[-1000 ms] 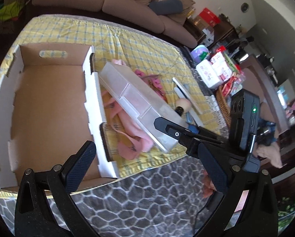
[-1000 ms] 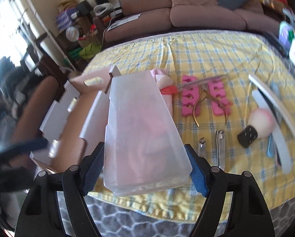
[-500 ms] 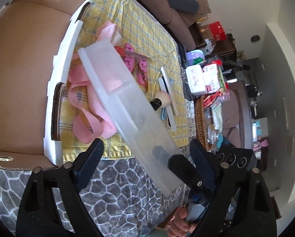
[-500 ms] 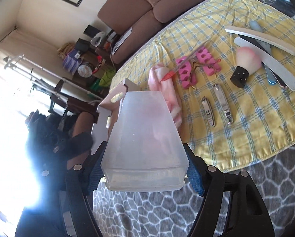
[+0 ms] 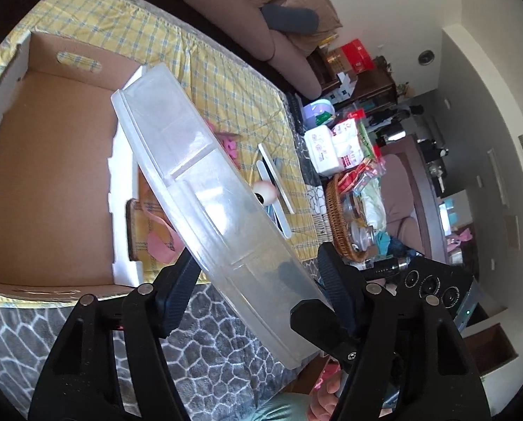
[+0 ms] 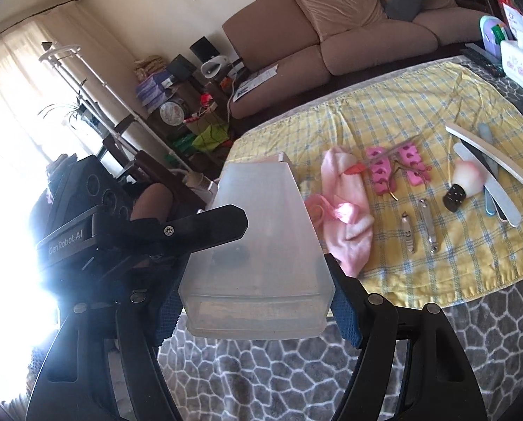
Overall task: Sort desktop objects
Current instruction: 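Lift the clear plastic box with the right tool over the cardboard tray, then lower the clear box into the cardboard tray and open the right tool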
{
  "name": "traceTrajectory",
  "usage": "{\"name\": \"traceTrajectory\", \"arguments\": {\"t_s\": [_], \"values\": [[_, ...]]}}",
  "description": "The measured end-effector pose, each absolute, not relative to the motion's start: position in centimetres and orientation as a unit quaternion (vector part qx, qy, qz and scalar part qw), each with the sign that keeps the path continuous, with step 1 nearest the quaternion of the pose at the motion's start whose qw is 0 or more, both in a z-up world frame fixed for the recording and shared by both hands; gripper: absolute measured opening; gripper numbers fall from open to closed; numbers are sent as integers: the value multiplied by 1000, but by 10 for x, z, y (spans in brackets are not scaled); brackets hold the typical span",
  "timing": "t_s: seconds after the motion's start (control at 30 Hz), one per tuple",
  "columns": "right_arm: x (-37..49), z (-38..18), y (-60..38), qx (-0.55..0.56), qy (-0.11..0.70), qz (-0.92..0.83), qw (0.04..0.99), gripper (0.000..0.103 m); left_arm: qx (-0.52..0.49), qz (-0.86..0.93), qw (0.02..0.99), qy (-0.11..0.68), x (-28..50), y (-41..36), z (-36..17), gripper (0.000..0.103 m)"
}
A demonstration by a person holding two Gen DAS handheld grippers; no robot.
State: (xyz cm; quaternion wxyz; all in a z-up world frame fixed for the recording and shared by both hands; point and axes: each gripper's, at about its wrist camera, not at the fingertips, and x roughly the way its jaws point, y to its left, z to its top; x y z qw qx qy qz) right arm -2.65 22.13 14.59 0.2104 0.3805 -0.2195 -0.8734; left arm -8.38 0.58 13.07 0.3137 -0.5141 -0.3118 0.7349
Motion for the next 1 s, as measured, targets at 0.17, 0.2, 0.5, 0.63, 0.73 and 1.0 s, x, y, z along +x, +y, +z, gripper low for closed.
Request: {"name": "traceTrajectory", "arguments": {"t_s": [0.17,0.2,0.5,0.63,0.73,1.0], "values": [[-50,146,175,390,-221,-865,225,74,-513,745,285,-316,-95,-49,128,64],[-55,143,166,394,-221,-863,227,74,-515,745,280,-318,-98,-59,124,64],[-102,106,94,425,-210,-859,193,74,-533,750,244,-306,-138,-96,85,66],[-120,89,89,433,-234,-853,174,74,-534,747,261,-299,-149,-105,79,80],[-127,76,93,439,-273,-839,168,74,-523,749,275,-300,-147,-112,85,84],[-129,83,83,442,-234,-851,157,74,-492,789,242,-278,-112,-152,107,87]]}}
